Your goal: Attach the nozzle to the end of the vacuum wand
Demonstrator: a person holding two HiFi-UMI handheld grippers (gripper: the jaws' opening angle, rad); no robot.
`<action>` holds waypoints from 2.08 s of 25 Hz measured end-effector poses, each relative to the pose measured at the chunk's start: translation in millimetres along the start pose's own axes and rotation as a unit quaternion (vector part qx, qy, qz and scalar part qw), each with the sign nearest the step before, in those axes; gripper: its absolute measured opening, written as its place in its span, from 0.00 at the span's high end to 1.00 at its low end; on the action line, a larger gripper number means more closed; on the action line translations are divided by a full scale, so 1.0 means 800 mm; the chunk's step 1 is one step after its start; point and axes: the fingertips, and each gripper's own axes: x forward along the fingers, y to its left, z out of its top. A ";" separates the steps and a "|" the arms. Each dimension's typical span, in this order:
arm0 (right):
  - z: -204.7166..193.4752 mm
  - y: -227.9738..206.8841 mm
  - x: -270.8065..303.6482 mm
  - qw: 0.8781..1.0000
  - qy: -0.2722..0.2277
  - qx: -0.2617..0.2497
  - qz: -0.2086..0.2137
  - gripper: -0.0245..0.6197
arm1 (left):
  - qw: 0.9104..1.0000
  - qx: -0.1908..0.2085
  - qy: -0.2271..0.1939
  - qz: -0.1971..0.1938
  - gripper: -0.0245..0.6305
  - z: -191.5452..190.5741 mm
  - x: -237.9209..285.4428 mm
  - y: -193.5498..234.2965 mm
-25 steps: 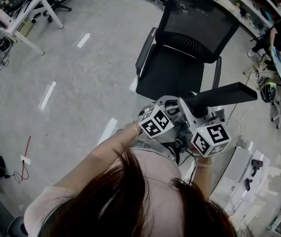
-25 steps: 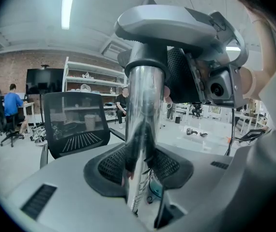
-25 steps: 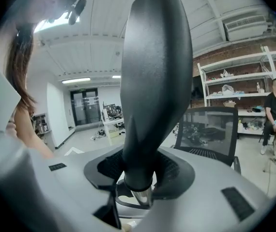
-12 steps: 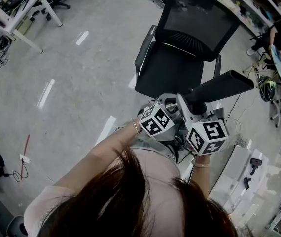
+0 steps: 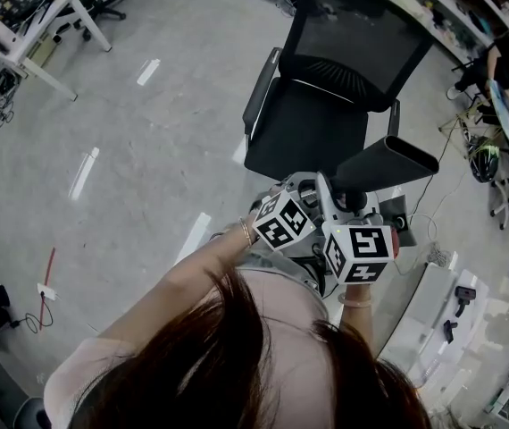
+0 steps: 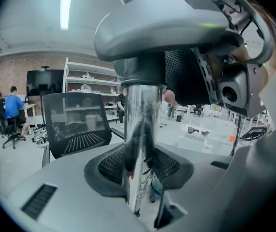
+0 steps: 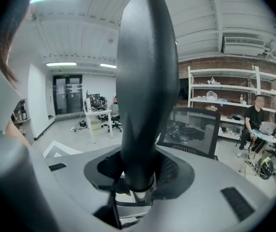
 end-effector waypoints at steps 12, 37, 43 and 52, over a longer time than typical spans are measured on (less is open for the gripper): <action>0.003 -0.001 0.002 1.000 -0.008 0.021 0.014 0.69 | 1.000 -0.006 -0.007 -0.010 0.73 0.002 -0.001 0.003; 0.002 0.006 -0.005 0.999 -0.010 0.003 0.035 0.68 | 1.000 0.004 -0.007 -0.002 0.74 0.000 -0.003 0.005; 0.004 0.013 -0.005 0.999 -0.012 0.002 0.038 0.68 | 1.000 0.000 -0.005 0.010 0.74 -0.001 -0.008 0.007; 0.002 0.020 -0.012 0.999 -0.013 -0.006 0.049 0.68 | 1.000 -0.012 -0.008 0.017 0.74 -0.003 -0.013 0.002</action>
